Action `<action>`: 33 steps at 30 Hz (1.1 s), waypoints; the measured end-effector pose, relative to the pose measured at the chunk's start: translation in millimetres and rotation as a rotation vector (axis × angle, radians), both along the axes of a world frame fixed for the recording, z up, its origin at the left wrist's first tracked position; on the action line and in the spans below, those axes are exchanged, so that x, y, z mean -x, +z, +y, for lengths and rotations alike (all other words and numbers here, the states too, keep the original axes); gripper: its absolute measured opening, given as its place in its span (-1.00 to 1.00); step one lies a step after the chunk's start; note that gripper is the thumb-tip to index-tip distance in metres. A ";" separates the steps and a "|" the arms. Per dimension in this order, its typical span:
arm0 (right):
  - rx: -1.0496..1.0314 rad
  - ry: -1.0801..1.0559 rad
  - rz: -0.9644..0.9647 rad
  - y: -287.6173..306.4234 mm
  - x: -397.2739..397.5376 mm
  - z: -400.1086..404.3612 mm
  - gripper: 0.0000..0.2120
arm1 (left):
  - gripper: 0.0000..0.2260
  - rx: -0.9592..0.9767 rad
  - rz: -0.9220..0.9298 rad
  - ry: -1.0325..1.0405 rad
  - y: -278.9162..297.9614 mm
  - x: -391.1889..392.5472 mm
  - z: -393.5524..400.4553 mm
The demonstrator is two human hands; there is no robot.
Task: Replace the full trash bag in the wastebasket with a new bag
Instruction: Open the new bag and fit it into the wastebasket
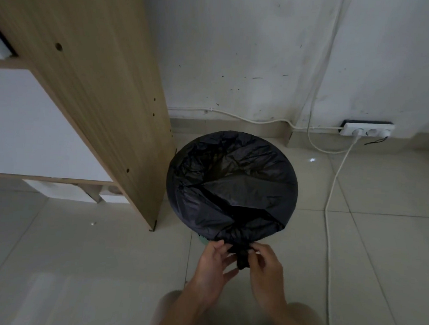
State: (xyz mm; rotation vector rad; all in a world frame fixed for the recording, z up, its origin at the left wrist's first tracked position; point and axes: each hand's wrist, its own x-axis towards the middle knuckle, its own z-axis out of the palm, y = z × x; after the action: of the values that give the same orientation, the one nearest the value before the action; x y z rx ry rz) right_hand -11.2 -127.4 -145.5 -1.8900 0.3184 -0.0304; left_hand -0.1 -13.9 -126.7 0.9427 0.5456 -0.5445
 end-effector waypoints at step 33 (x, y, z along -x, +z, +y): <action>0.347 0.266 -0.044 -6.4 5.0 -1.9 -0.42 | -0.82 -0.166 0.026 0.063 2.4 2.2 -12.2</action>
State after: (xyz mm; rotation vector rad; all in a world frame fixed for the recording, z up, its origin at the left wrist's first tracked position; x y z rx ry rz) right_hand -16.2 -129.3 -151.9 -2.2586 0.0288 0.0556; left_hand -2.3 -26.2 -124.4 1.0730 0.6496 -0.4604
